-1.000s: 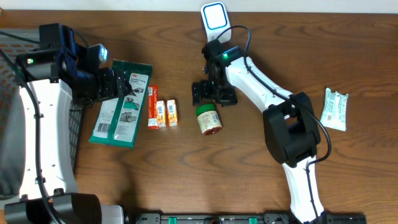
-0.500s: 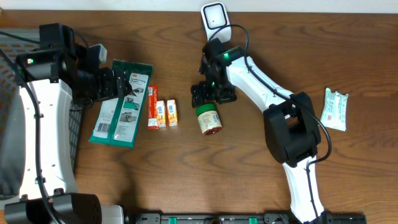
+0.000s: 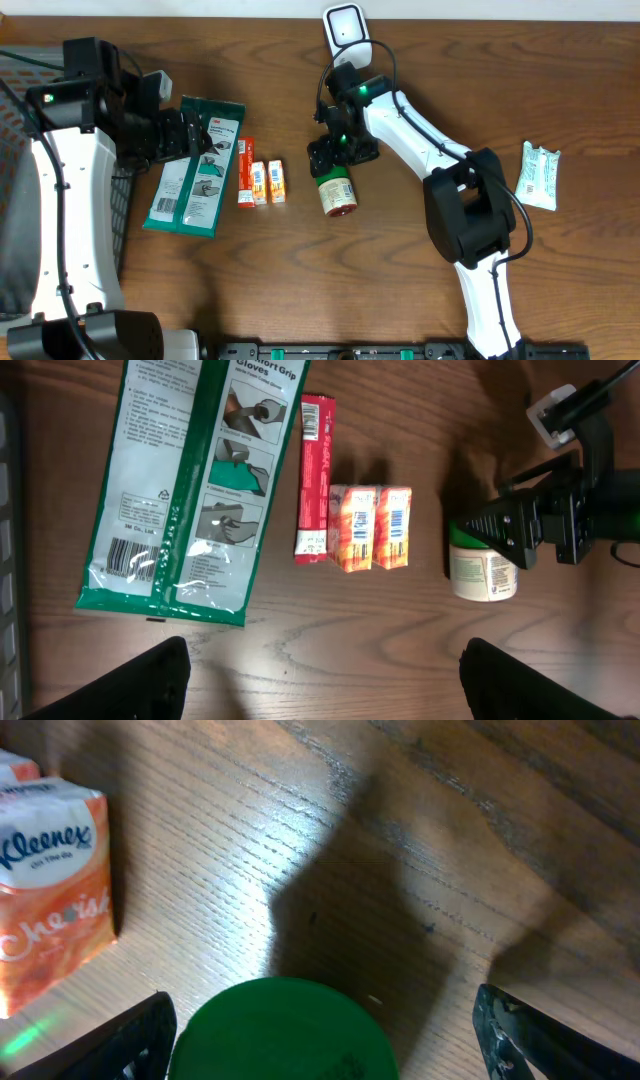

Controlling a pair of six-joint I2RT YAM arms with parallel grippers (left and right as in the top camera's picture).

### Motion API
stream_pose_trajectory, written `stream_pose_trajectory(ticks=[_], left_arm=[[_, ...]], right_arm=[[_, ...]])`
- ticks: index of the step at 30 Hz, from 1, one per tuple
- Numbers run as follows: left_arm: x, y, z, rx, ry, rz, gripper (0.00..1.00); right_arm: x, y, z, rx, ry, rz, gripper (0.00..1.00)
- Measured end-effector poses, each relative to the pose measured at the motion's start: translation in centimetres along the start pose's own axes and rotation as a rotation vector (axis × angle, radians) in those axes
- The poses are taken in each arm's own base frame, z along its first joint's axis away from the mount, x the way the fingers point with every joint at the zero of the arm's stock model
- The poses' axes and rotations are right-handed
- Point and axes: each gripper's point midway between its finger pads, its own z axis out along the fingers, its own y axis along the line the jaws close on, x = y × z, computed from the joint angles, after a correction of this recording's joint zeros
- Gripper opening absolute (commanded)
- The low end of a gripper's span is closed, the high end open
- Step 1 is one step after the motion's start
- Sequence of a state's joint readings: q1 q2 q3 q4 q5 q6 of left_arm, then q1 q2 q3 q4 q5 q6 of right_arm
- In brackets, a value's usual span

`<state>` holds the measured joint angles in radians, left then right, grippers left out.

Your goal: Scan the item barcode

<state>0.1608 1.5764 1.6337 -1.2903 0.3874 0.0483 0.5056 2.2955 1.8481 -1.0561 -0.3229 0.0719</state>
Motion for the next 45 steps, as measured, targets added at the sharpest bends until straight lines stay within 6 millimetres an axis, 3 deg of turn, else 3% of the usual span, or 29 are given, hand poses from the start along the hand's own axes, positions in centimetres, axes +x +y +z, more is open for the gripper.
stream_pose_trajectory(ticks=[8, 18, 21, 23, 31, 41, 45], left_arm=[[0.0, 0.0, 0.0, 0.0, 0.0, 0.0, 0.87], [0.0, 0.0, 0.0, 0.0, 0.0, 0.0, 0.87], [0.0, 0.0, 0.0, 0.0, 0.0, 0.0, 0.87], [0.0, 0.0, 0.0, 0.0, 0.0, 0.0, 0.87], [0.0, 0.0, 0.0, 0.0, 0.0, 0.0, 0.87], [0.0, 0.0, 0.0, 0.0, 0.0, 0.0, 0.87], [0.0, 0.0, 0.0, 0.0, 0.0, 0.0, 0.87]], right_arm=[[0.7, 0.5, 0.3, 0.03, 0.025, -0.049, 0.86], [2.1, -1.5, 0.1, 0.148, 0.082, -0.017, 0.8], [2.1, -1.7, 0.1, 0.163, 0.076, 0.041, 0.88], [2.1, -1.8, 0.1, 0.17, 0.072, 0.078, 0.99], [1.5, -2.2, 0.0, 0.162, 0.04, 0.181, 0.99], [2.7, -4.6, -2.2, -0.048, 0.109, 0.589, 0.99], [2.9, -4.3, -2.4, -0.087, 0.133, 0.711, 0.99]])
